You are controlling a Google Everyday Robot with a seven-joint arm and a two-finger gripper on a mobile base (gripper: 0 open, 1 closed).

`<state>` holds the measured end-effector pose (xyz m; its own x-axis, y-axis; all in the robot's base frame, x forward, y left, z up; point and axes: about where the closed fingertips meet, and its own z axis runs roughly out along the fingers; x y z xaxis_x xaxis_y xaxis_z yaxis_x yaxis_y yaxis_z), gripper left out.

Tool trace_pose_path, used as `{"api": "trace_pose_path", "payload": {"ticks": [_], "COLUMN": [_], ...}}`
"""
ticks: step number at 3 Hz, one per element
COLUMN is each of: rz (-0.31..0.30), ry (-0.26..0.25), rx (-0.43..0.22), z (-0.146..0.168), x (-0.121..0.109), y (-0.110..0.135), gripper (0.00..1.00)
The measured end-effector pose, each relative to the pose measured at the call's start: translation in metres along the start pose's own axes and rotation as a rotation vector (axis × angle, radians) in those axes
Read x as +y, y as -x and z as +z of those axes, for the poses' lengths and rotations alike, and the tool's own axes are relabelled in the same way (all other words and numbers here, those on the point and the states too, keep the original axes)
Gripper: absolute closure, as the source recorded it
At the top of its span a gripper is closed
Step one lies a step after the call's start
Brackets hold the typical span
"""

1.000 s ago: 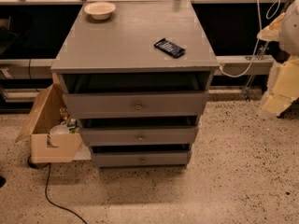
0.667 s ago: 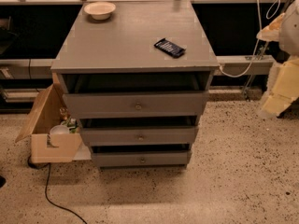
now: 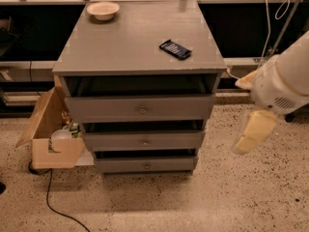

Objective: Open bottom drawer

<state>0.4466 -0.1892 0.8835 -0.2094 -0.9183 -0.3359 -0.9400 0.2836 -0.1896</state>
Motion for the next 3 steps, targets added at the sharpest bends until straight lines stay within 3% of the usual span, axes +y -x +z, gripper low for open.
{"api": "trace_pose_path", "payload": {"ticks": [1, 2, 3], "rz": [0.024, 0.037, 0.037], "ry": [0.079, 0.120, 0.120], "rx": [-0.058, -0.171, -0.171], "z": [0.076, 0.149, 0.149], "x": [0.024, 0.042, 0.042], "y": [0.000, 0.024, 0.024], "gripper": [0.00, 0.00, 0.00]}}
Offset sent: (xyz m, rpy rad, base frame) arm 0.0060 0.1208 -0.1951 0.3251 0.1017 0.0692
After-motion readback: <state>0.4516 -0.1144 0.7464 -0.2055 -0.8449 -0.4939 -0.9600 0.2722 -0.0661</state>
